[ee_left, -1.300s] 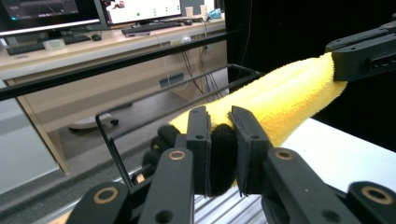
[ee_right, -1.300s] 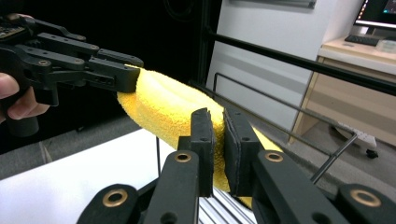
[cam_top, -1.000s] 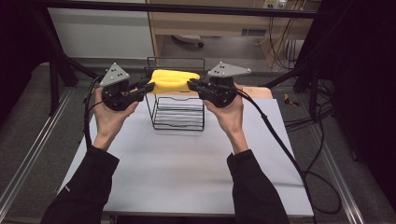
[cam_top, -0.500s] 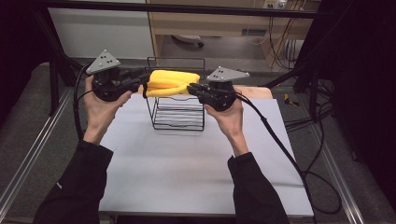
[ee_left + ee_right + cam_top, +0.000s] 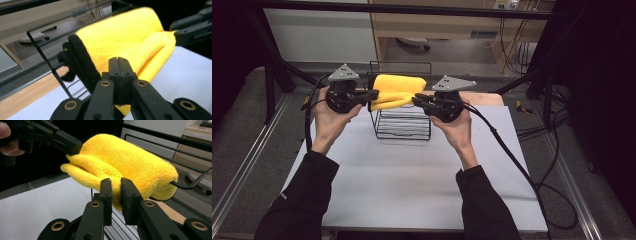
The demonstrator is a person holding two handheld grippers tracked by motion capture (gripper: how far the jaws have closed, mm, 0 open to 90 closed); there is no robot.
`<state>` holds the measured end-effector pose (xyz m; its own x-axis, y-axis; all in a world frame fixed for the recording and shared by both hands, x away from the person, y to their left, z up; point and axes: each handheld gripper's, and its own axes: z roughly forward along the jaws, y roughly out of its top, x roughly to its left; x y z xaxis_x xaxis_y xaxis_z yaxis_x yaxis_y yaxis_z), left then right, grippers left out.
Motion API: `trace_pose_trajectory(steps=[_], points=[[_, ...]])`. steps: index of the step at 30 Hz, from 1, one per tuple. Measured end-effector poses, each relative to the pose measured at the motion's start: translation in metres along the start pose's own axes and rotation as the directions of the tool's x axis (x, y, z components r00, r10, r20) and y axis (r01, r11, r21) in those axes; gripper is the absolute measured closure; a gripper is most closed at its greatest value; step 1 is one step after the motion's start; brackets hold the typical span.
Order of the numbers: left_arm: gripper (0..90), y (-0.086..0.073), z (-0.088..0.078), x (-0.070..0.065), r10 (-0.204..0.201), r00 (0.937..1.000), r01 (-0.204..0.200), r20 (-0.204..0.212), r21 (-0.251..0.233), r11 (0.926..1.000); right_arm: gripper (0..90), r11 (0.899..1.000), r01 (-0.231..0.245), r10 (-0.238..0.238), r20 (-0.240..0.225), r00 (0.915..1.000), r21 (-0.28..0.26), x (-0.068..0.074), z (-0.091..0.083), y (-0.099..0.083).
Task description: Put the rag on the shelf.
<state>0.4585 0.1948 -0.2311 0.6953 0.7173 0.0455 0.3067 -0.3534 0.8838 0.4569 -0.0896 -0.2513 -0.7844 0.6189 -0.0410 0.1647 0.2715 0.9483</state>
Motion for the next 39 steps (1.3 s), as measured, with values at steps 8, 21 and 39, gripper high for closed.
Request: trace_pose_trajectory(steps=[8, 21, 39], points=[[89.7, -0.009, 0.008, 0.001, 0.005, 0.9999, -0.004, -0.012, 0.006, 1.0000, 76.4, 1.000, -0.004, 0.004, -0.003, 1.0000, 0.029, -0.001, 0.003, -0.005], [89.7, -0.018, 0.017, -0.001, 0.043, 0.9987, -0.043, -0.028, 0.022, 0.9988, 85.9, 0.997, -0.060, 0.061, -0.013, 0.9980, 0.048, -0.001, 0.004, -0.005], [87.4, -0.028, 0.028, 0.007, -0.006, 0.9997, 0.006, -0.026, -0.001, 1.0000, 83.5, 0.995, -0.084, 0.081, 0.064, 0.9946, 0.053, -0.013, 0.019, -0.022]])
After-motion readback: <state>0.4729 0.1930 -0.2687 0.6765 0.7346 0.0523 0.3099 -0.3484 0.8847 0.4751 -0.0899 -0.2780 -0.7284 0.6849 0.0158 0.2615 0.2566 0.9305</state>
